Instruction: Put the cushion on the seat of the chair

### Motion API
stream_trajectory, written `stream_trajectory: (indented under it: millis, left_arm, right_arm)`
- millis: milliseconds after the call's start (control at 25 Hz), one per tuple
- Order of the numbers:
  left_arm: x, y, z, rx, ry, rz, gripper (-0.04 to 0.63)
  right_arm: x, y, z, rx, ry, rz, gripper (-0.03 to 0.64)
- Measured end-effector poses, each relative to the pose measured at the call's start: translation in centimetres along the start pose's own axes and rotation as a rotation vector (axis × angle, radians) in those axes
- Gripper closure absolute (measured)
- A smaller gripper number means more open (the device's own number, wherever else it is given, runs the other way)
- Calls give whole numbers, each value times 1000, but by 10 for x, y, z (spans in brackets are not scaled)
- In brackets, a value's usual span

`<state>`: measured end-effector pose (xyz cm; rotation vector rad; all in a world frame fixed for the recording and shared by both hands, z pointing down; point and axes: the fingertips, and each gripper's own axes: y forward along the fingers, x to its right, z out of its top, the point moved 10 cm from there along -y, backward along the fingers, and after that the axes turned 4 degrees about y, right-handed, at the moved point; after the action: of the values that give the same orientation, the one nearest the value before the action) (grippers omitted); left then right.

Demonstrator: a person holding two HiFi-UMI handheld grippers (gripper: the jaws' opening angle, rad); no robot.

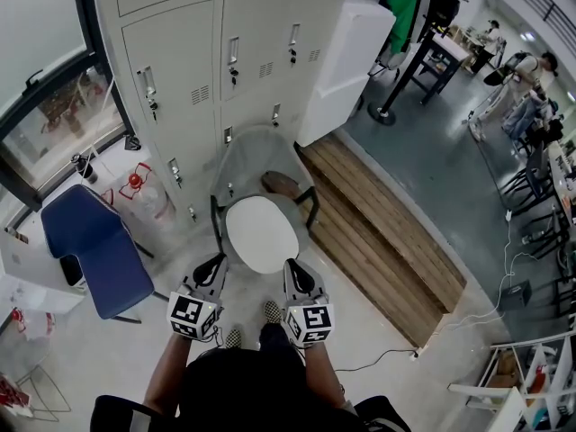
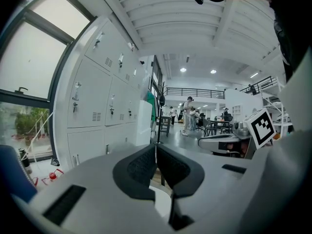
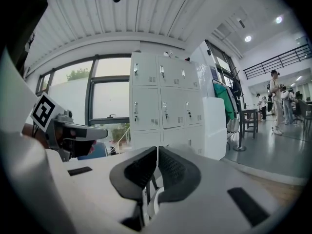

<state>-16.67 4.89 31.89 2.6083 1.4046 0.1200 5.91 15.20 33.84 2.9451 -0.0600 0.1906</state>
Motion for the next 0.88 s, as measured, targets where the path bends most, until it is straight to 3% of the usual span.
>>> stream_trajectory:
  millis: [880]
  left_arm:
    - [8,1,-1,1,-4,-2,571]
  right_arm:
    - [5,-7,0,4,-1,2,581]
